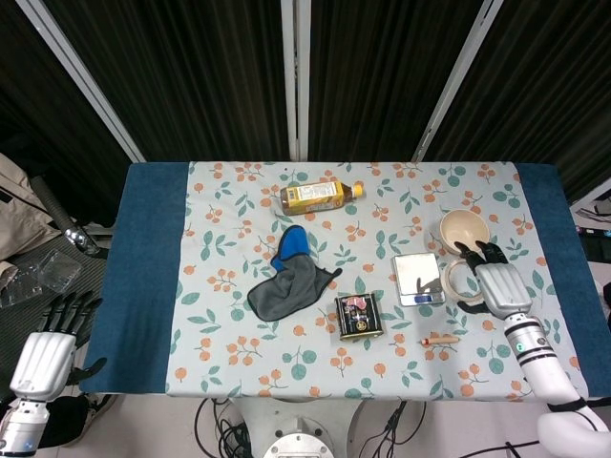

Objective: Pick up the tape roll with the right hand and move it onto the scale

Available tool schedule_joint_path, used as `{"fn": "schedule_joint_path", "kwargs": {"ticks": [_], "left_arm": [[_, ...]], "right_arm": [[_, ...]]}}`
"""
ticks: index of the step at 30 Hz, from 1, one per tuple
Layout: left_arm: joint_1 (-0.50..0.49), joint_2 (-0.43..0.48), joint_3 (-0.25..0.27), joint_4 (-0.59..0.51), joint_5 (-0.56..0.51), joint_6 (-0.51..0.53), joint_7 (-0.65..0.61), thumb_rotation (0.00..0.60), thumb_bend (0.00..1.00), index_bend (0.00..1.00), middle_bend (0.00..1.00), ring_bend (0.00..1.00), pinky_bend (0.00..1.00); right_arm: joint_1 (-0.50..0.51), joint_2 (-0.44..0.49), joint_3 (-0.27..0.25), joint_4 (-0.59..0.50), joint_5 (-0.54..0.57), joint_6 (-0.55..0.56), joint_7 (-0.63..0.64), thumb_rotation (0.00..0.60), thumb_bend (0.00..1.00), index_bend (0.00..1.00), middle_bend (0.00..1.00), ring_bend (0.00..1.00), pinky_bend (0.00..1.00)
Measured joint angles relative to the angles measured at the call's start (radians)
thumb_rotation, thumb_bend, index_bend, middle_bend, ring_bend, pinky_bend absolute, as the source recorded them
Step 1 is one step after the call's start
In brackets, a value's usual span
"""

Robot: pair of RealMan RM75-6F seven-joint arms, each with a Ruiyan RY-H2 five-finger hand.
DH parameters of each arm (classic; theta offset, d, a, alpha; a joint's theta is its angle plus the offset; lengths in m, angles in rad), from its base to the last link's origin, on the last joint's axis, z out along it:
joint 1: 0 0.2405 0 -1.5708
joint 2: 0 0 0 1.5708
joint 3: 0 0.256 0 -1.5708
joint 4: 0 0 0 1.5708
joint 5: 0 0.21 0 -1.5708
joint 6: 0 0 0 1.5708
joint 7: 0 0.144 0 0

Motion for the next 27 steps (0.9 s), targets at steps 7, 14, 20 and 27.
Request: {"fn": "schedule_joint_path", "kwargs": {"ticks": [7,14,20,27], "left_arm": [[0.003,0.013,0.005,-0.007,-0.007,-0.008,0.002,0.6,0.12,0.13,0.05,0.0,0.03],[-0.002,0.018,-0.003,-0.008,-0.026,-0.022,-0.003,0.6,0.12,0.13,0.05,0.0,0.03],[0.0,0.017,-0.001,-0.001,-0.024,-0.02,-0.011,0.6,0.12,0.13,0.05,0.0,0.03],[0.005,0.012,0.002,0.016,-0.025,-0.015,-0.03,0.6,0.12,0.13,0.05,0.0,0.03]], "right_arm": [[0.103,-0.092,0.035,0.095,0.108,-0.099,-0.064,0.6,0.16,0.0,0.3,0.0,0.0],[0.164,-0.151,0.038,0.125,0.164,-0.143,-0.108,0.6,0.16,0.0,0.31,0.0,0.0],[0.177,-0.155,0.026,0.112,0.181,-0.144,-0.125,0.6,0.14,0.0,0.27,0.0,0.0],[0.187,-0.136,0.014,0.091,0.19,-0.16,-0.109,0.6,0.04,0.0,0.06,0.0,0.0]]}}
